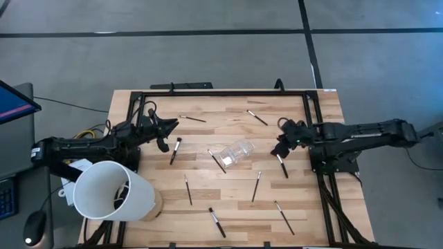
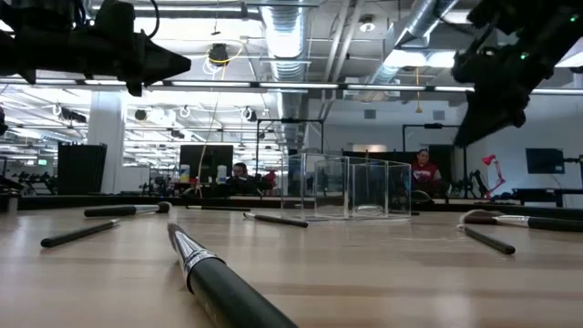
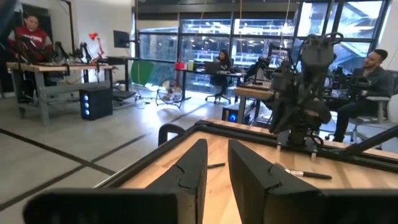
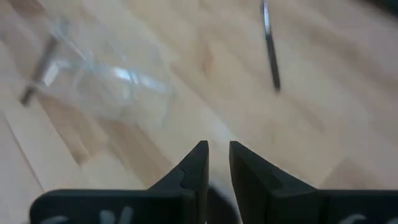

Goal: Put items in baskets/containers
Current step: Put the black highlighter brush into the transparent organizer

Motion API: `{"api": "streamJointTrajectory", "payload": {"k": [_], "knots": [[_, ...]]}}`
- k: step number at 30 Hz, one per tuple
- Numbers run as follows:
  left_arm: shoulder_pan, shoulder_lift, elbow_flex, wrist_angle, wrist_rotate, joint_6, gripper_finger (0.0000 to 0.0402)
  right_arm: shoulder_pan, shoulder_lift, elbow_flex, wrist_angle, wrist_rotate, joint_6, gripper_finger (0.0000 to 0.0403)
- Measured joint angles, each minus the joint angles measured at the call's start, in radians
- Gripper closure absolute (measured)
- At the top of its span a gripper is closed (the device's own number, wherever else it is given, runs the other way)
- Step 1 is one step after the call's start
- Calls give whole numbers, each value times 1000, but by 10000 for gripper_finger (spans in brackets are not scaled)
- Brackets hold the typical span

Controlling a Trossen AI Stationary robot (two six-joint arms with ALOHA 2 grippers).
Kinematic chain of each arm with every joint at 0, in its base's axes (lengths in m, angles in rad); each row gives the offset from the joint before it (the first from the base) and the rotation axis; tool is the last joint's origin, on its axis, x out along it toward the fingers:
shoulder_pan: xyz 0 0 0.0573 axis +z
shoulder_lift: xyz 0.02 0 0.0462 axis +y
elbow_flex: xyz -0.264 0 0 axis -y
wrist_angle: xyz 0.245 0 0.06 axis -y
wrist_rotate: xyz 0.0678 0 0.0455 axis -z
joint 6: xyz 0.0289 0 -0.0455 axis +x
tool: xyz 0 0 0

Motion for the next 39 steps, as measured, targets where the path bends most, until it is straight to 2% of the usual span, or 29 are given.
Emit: {"api": "streamJointTrajectory", "payload": {"k": [4,8,12,15,19,25,39], "knots": [[0,0,0,22,-2,1,343,23,89,1,-47,-60,67,318],[0,0,0,26,-2,-4,344,66,156,2,-53,-98,159,268],[0,0,0,27,-2,-5,344,125,224,2,-55,-106,258,222],[0,-1,0,33,-2,-5,344,160,281,2,-63,-109,319,208],[0,0,0,33,-2,-10,344,184,356,2,-78,-127,382,211],[0,1,0,34,-2,-22,344,198,430,3,-77,-151,412,237],[0,1,0,34,-2,-21,344,204,442,17,-78,-155,421,257]]}}
